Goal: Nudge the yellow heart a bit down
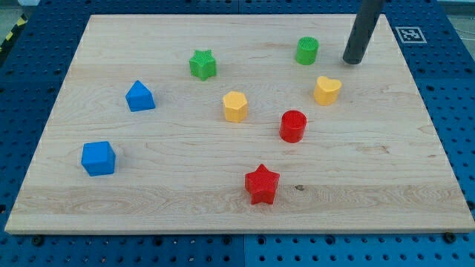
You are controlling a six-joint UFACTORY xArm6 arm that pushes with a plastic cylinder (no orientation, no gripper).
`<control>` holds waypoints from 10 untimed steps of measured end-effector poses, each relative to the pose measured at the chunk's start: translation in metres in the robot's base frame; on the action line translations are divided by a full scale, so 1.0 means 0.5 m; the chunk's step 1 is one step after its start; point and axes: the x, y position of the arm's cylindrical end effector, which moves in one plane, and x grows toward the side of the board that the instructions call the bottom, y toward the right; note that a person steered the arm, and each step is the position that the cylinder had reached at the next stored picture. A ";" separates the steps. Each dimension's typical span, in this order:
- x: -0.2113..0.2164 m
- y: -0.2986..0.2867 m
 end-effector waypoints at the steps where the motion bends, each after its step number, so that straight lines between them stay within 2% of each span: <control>1: 0.008 -0.005; 4: 0.106 -0.041; 10: 0.123 -0.348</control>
